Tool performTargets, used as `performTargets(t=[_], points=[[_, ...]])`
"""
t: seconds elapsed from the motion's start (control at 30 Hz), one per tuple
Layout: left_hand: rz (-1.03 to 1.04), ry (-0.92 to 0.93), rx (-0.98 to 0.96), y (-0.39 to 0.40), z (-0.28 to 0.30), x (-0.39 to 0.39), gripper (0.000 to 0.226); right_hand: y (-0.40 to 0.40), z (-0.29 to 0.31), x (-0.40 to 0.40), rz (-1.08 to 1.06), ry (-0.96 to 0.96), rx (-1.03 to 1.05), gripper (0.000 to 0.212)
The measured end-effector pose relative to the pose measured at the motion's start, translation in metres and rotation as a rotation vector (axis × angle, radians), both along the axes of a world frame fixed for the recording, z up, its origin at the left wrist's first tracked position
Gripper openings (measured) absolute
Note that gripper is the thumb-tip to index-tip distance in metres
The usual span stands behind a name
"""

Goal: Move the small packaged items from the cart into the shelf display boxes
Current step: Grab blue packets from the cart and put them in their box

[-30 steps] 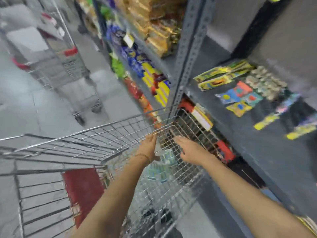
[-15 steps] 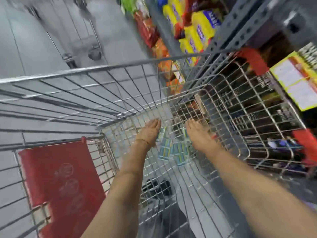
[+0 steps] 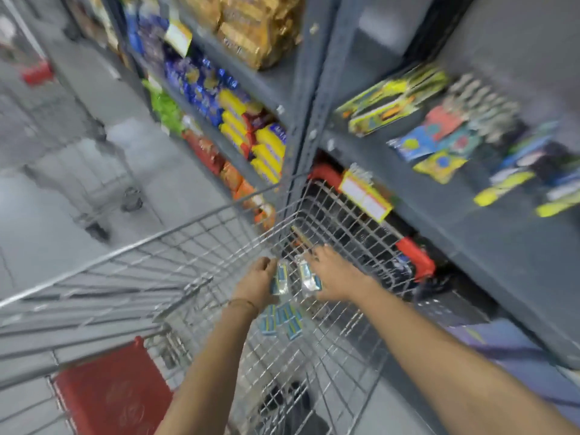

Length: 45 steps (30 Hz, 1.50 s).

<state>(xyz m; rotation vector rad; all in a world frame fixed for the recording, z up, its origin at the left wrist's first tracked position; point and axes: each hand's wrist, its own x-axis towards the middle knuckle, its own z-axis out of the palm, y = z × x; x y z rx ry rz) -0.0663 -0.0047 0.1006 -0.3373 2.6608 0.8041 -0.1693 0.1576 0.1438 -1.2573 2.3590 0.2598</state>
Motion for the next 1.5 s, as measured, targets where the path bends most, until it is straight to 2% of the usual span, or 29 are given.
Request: performTargets(t=[0.2, 0.33, 0.47, 0.53, 0.6, 0.73, 0.87, 1.1, 1.27, 1.5], points=[[-0.24, 0.131, 0.008, 0.078, 0.134, -0.036, 0.1, 0.089, 0.136, 0.011, -0.225, 0.126, -0.156, 0.097], [-0.403, 0.308, 0.067, 0.153, 0.219, -0.062, 0.09, 0.183, 0.207, 0.021, -0.459, 0.208, -0.246, 0.098], [-0.621, 0.465, 0.15, 0.248, 0.274, -0.076, 0.085, 0.298, 0.257, 0.053, -0.704, 0.302, -0.358, 0.089], [-0.702, 0.461, 0.196, 0.299, 0.291, -0.077, 0.087, 0.353, 0.271, 0.071, -0.805, 0.312, -0.372, 0.089], [-0.823, 0.464, 0.23, 0.36, 0.301, -0.076, 0.088, 0.409, 0.279, 0.091, -0.905, 0.308, -0.383, 0.086], [-0.969, 0.367, 0.158, 0.47, 0.302, -0.068, 0.083, 0.495, 0.276, 0.118, -1.127, 0.235, -0.367, 0.08], [-1.034, 0.294, 0.046, 0.539, 0.287, -0.07, 0.072, 0.546, 0.259, 0.118, -1.186, 0.171, -0.384, 0.067], [-1.053, 0.163, -0.021, 0.571, 0.276, -0.092, 0.058, 0.573, 0.232, 0.101, -1.178, 0.071, -0.439, 0.048], [-1.109, 0.225, -0.198, 0.576, 0.258, -0.091, 0.049, 0.579, 0.221, 0.099, -1.14, 0.094, -0.329, 0.04], [-1.119, 0.259, -0.225, 0.58, 0.251, -0.089, 0.039, 0.574, 0.222, 0.097, -1.152, 0.113, -0.242, 0.039]])
